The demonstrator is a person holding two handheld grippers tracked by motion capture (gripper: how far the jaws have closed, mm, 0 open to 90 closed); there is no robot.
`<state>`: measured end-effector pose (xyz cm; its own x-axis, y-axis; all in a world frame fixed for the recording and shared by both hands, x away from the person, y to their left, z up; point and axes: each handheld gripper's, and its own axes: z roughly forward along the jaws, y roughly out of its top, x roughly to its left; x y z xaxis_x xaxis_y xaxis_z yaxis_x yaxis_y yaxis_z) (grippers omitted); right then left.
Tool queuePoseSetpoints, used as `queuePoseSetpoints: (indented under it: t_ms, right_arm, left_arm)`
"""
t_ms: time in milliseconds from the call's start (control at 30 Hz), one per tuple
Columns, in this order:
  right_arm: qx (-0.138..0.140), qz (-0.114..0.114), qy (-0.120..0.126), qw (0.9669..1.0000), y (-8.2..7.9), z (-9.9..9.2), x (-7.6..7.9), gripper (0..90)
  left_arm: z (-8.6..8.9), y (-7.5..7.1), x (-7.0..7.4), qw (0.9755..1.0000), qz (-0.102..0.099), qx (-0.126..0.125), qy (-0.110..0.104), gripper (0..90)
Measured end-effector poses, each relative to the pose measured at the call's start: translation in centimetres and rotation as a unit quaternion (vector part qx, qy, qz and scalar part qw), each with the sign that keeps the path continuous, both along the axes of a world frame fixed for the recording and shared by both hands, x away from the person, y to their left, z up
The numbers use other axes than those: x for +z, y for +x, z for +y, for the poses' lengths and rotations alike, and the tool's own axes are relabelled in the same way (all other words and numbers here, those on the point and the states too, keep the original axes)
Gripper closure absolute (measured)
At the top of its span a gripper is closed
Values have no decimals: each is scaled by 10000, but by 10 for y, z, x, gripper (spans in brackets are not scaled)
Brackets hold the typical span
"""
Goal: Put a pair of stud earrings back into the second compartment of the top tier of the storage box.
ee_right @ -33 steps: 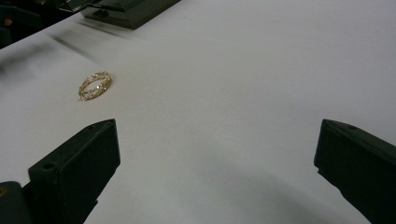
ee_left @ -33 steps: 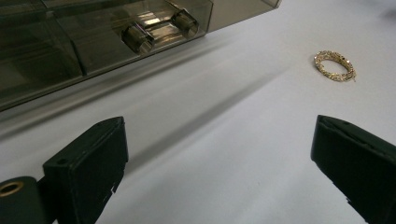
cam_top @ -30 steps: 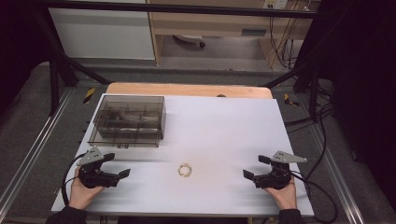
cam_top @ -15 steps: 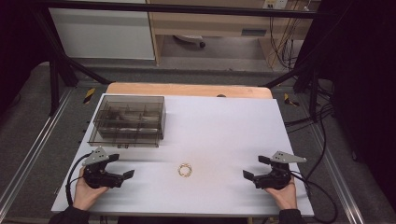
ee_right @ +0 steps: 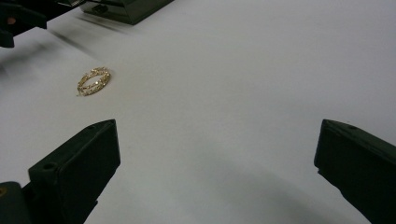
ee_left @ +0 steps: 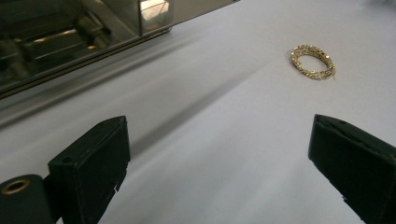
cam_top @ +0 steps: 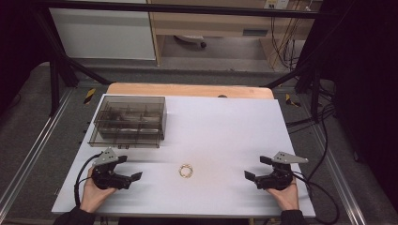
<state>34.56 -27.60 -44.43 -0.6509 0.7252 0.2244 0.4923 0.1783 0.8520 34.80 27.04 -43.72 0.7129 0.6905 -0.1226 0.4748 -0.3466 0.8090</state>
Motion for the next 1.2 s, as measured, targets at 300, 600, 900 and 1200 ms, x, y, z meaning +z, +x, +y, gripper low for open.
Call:
queuePoseSetpoints:
  t_ms: [300, 600, 900, 1200]
  right_arm:
    - [20, 14, -51, 10000, 0, 1, -1, 7]
    - [16, 33, -76, 10000, 0, 2, -1, 7]
    - [-1, 4, -67, 10000, 0, 1, 0, 8]
    - [19, 0, -91, 10000, 0, 1, -1, 8]
  left_arm:
    - [-16, -2, 3, 9999, 36, -138, -7, 68]
    - [-34, -5, 7, 9996, 97, -273, 36, 84]
    - [-56, -4, 5, 9989, 227, -390, 149, 108]
    - [-80, 0, 6, 9982, 298, -469, 231, 146]
